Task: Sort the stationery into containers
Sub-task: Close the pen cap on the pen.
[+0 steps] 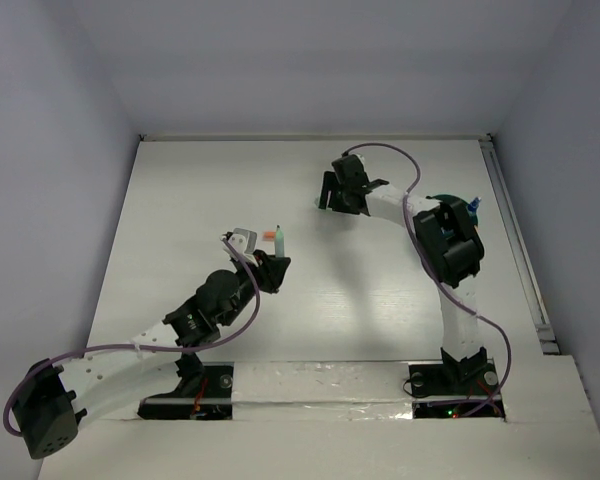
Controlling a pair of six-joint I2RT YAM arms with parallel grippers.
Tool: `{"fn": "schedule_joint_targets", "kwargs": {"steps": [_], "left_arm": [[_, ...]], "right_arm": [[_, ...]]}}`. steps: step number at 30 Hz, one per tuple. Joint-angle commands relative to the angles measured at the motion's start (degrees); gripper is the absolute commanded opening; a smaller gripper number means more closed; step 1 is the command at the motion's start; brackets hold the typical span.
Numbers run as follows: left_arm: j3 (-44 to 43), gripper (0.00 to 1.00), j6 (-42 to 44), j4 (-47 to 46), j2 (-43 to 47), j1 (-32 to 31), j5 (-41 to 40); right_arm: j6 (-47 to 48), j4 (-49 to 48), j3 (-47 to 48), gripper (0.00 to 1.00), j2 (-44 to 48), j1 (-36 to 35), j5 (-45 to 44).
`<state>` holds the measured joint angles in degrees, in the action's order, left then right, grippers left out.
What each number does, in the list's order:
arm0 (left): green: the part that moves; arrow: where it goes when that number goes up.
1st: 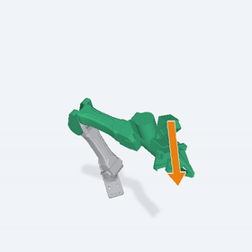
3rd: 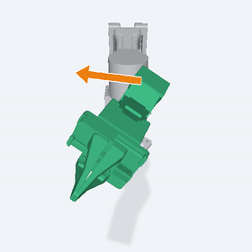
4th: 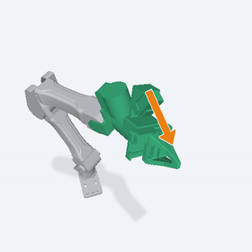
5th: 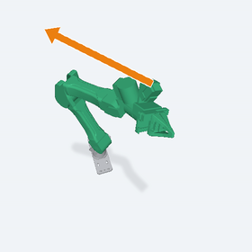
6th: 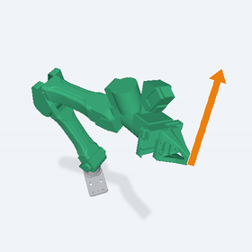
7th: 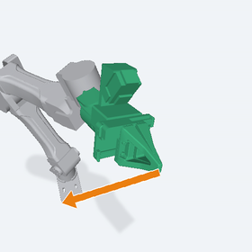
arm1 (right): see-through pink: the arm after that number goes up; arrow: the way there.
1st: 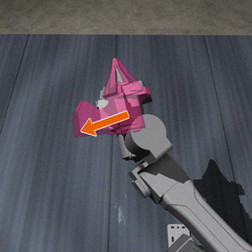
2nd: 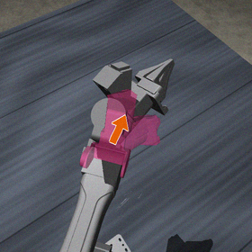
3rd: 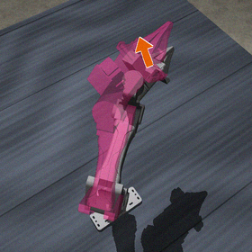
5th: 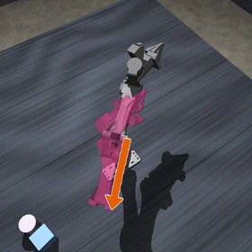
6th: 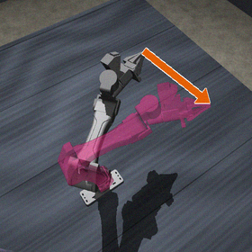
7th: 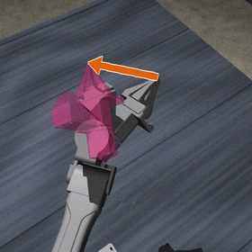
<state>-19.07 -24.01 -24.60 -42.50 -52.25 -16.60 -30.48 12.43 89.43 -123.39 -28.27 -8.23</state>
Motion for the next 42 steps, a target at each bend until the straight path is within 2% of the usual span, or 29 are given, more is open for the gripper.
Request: {"fn": "schedule_joint_targets", "kwargs": {"steps": [1, 4, 7, 13, 20, 25, 27, 30, 31, 33, 36, 38, 40, 42], "left_arm": [[0.79, 0.00, 0.63, -2.47, 0.75, 0.31, 0.25], [0.96, 0.00, 0.72, -2.30, 1.54, 0.31, -0.10], [1.05, 0.00, 0.72, -1.94, 1.81, 0.31, -0.27], [0.96, 0.00, 0.81, -2.03, 1.81, 0.31, -0.10], [0.70, 0.00, 0.98, -2.38, 0.93, 0.31, -0.10], [0.61, 0.00, 1.07, -2.38, 0.84, 0.31, -0.36], [0.70, 0.00, 1.07, -2.29, 0.75, 0.31, -0.54], [0.70, 0.00, 1.07, -2.12, 1.10, 0.31, -0.63], [0.70, 0.00, 1.07, -2.12, 1.19, 0.31, -0.80], [0.70, 0.00, 1.07, -2.12, 1.11, 0.31, -0.80], [0.70, 0.00, 0.90, -2.21, 0.75, 0.31, -0.54], [0.61, 0.00, 0.81, -2.38, 0.58, 0.31, -0.36], [0.53, 0.00, 0.54, -2.47, 0.31, 0.31, -0.01], [0.44, 0.00, 0.28, -2.73, -0.04, 0.31, 0.25]], "right_arm": [[-1.07, -1.96, -0.40, 0.72, 0.35, -1.61, 2.95], [-1.86, -2.67, 1.87, 0.73, -2.01, -1.61, 4.89], [-0.64, -0.66, 6.09, 0.72, -3.87, -1.61, 2.70], [6.39, 5.32, 10.50, 0.72, -6.15, -2.14, -1.52], [15.26, 18.67, 22.36, 0.64, -12.74, -2.14, -1.79], [17.73, 22.02, 26.31, 0.57, -15.64, -2.14, -2.32], [18.52, 23.96, 27.72, 0.51, -16.52, -2.66, -2.40], [18.88, 24.75, 28.52, 0.48, -16.88, -2.67, -3.19], [18.96, 24.84, 28.52, 0.40, -16.97, -2.67, -3.20], [18.79, 25.72, 29.22, 0.37, -17.41, -2.67, -3.64], [18.01, 26.33, 29.31, 0.23, -17.50, -3.19, -4.07], [17.30, 26.07, 28.88, 0.18, -17.06, -3.19, -4.43], [16.42, 24.23, 26.07, 0.06, -15.14, -3.19, -3.64], [15.20, 21.25, 23.79, 0.00, -13.55, -3.19, -3.46]]}}
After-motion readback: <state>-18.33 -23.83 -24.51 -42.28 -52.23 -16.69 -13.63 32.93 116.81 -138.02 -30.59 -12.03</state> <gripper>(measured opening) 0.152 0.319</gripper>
